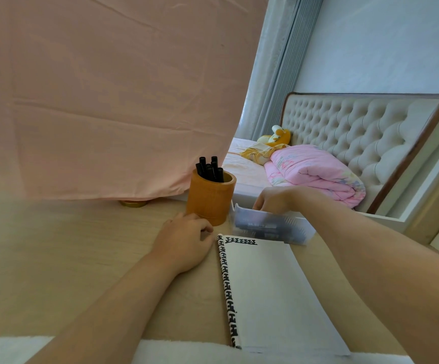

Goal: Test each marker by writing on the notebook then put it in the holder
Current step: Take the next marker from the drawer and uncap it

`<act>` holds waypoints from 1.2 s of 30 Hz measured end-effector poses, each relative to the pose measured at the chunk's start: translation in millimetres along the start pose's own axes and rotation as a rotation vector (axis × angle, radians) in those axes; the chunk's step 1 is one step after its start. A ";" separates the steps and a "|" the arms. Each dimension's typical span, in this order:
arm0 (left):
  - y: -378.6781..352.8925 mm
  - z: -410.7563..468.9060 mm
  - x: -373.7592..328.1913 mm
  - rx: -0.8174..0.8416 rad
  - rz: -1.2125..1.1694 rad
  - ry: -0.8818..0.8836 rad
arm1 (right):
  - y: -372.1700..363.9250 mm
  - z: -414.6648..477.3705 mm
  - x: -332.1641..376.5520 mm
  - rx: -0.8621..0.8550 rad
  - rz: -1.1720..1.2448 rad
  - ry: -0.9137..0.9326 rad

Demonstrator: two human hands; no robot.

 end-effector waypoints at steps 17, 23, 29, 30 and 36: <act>24.0 -6.1 -26.4 -0.265 -0.140 -0.115 | 18.3 -87.0 22.9 -0.636 0.268 0.296; 34.3 -19.1 -55.0 -0.335 -0.140 -0.279 | -20.5 -106.8 28.3 -0.555 0.359 0.340; 23.9 -18.6 -57.8 -0.264 -0.038 -0.369 | -42.5 -101.8 27.9 -0.519 0.512 0.425; 23.5 -18.2 -56.7 -0.257 -0.040 -0.367 | -42.7 -101.6 26.3 -0.516 0.563 0.435; 24.0 -14.8 -51.7 -0.233 -0.117 -0.302 | -42.4 -105.4 15.9 -0.592 0.925 0.442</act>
Point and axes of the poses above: each hand's wrist, its own z-axis towards the middle knuckle, its own y-axis out of the back of the hand, x = y × z, the point moved 7 cm from there along z, towards the middle knuckle, and after that the axes turned 5 degrees about y, right-handed, at the moved point
